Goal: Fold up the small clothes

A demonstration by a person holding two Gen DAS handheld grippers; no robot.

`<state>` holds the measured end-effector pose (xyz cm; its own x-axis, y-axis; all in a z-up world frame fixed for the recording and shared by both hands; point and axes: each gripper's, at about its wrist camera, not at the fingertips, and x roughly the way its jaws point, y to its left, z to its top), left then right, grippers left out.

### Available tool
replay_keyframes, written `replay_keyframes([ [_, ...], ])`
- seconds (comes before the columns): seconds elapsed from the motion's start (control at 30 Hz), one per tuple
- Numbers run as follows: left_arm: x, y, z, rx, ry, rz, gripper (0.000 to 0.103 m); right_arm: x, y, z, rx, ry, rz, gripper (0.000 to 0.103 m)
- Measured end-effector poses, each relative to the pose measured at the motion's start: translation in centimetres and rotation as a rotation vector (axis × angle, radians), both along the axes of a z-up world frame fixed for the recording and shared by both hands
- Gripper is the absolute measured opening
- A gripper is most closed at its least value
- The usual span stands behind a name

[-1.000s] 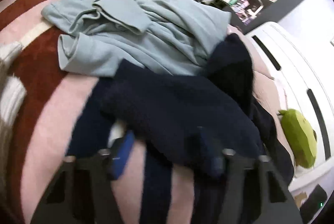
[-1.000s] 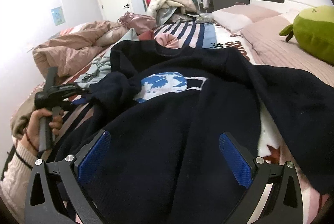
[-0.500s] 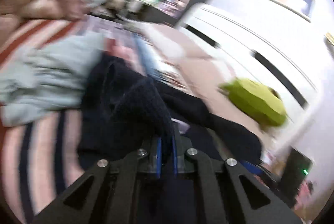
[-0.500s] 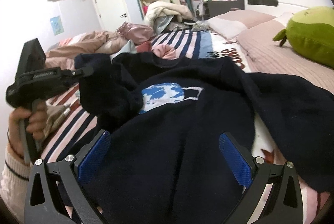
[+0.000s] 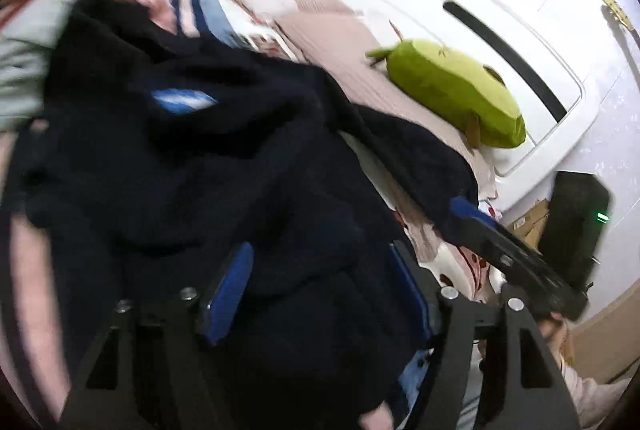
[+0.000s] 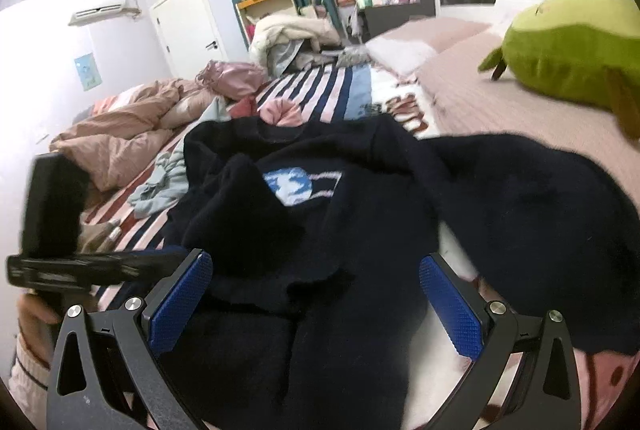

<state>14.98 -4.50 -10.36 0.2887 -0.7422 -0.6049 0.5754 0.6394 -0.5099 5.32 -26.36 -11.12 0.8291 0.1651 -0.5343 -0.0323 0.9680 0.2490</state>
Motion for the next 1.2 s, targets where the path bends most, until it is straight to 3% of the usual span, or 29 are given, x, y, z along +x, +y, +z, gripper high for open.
replay_keyframes([
  [0.13, -2.4, 5.7, 0.2, 0.079, -0.067, 0.179, 0.076, 1.6, 0.7, -1.6, 0.004, 0.090, 0.031, 0.102],
  [0.27, -4.1, 10.9, -1.8, 0.070, -0.030, 0.288, 0.076, 3.9, 1.7, -3.7, 0.037, 0.201, 0.062, 0.085],
  [0.37, -5.2, 12.2, -3.7, 0.074, 0.001, 0.322, 0.076, 5.2, 2.3, -5.1, 0.059, 0.239, 0.092, 0.081],
  [0.43, -5.4, 12.5, -4.8, 0.063, 0.027, 0.325, 0.076, 6.1, 2.6, -5.8, 0.065, 0.261, 0.094, 0.060],
  [0.47, -5.6, 12.4, -5.3, 0.052, 0.042, 0.324, 0.076, 6.6, 2.7, -6.0, 0.045, 0.281, 0.071, 0.035],
  [0.5, -5.7, 12.0, -6.1, 0.043, 0.052, 0.323, 0.076, 6.8, 2.9, -6.1, 0.029, 0.289, 0.058, 0.017],
  [0.57, -5.7, 11.7, -6.8, 0.033, 0.068, 0.311, 0.076, 6.9, 2.9, -5.9, 0.017, 0.283, 0.060, 0.006],
  [0.63, -6.0, 11.2, -6.8, 0.034, 0.068, 0.307, 0.076, 6.2, 2.8, -5.3, 0.006, 0.257, 0.057, 0.003],
  [0.77, -6.2, 10.5, -6.3, 0.056, 0.050, 0.336, 0.076, 3.4, 1.8, -3.2, -0.054, 0.162, 0.006, 0.001],
  [0.87, -6.5, 9.9, -6.1, 0.055, 0.032, 0.317, 0.076, 1.5, 0.8, -2.6, -0.074, 0.142, -0.016, 0.001],
  [0.97, -6.6, 9.4, -6.0, 0.072, 0.028, 0.322, 0.076, 0.8, -0.1, -3.0, 0.015, 0.150, 0.035, 0.004],
  [1.03, -6.6, 9.4, -5.8, 0.067, 0.031, 0.332, 0.076, 1.1, 0.1, -3.0, 0.032, 0.145, 0.065, 0.019],
  [1.07, -6.7, 9.4, -5.7, 0.060, 0.032, 0.335, 0.076, 1.3, 0.4, -3.1, 0.034, 0.142, 0.081, 0.050],
  [1.1, -6.8, 9.5, -5.6, 0.058, 0.030, 0.338, 0.076, 1.4, 0.6, -3.3, 0.038, 0.142, 0.092, 0.073],
  [1.2, -7.0, 9.6, -5.3, 0.068, 0.021, 0.346, 0.076, 2.8, 1.9, -3.9, 0.041, 0.175, 0.136, 0.075],
])
